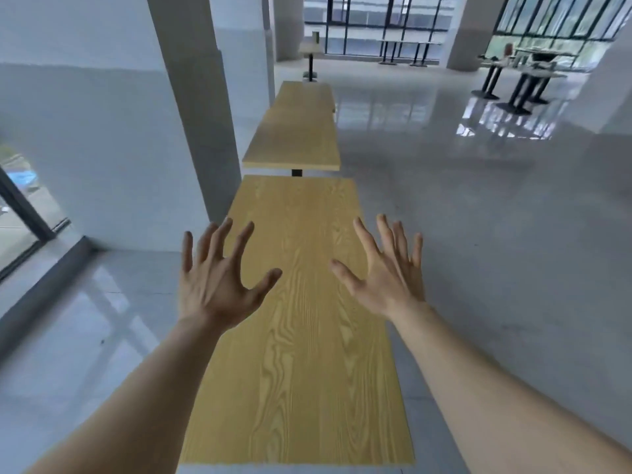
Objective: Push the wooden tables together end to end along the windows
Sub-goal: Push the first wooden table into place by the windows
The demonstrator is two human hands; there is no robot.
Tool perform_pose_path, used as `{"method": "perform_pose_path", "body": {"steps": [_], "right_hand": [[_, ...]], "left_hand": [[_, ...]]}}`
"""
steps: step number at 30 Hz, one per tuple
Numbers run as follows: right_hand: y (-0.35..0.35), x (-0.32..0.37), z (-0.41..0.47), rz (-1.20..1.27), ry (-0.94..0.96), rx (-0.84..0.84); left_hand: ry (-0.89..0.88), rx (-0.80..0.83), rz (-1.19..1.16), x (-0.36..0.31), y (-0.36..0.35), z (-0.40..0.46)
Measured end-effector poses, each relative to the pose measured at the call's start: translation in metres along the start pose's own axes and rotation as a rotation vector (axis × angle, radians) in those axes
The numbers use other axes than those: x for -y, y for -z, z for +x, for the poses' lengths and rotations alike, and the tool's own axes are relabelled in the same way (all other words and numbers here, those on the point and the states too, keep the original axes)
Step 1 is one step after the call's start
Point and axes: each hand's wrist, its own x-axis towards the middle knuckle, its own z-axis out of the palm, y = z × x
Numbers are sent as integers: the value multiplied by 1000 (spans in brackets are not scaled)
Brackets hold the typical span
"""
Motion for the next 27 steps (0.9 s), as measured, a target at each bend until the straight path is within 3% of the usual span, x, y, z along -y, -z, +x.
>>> {"method": "perform_pose_path", "body": {"steps": [7, 17, 20, 22, 27], "right_hand": [[-119, -37, -57, -1, -79, 151], [-285, -37, -184, -4, -113, 319], [-319, -33, -199, -41, -93, 266], [-365, -28, -119, -65, -128, 194], [-355, -28, -114, -67, -129, 60]], "left_hand": [[-16, 157, -22, 4, -115, -55], [59, 350, -58, 49, -243, -209], [21, 351, -48, 58, -272, -233], [93, 357, -92, 88, -329, -172], [64, 293, -91, 82, -323, -163]]}}
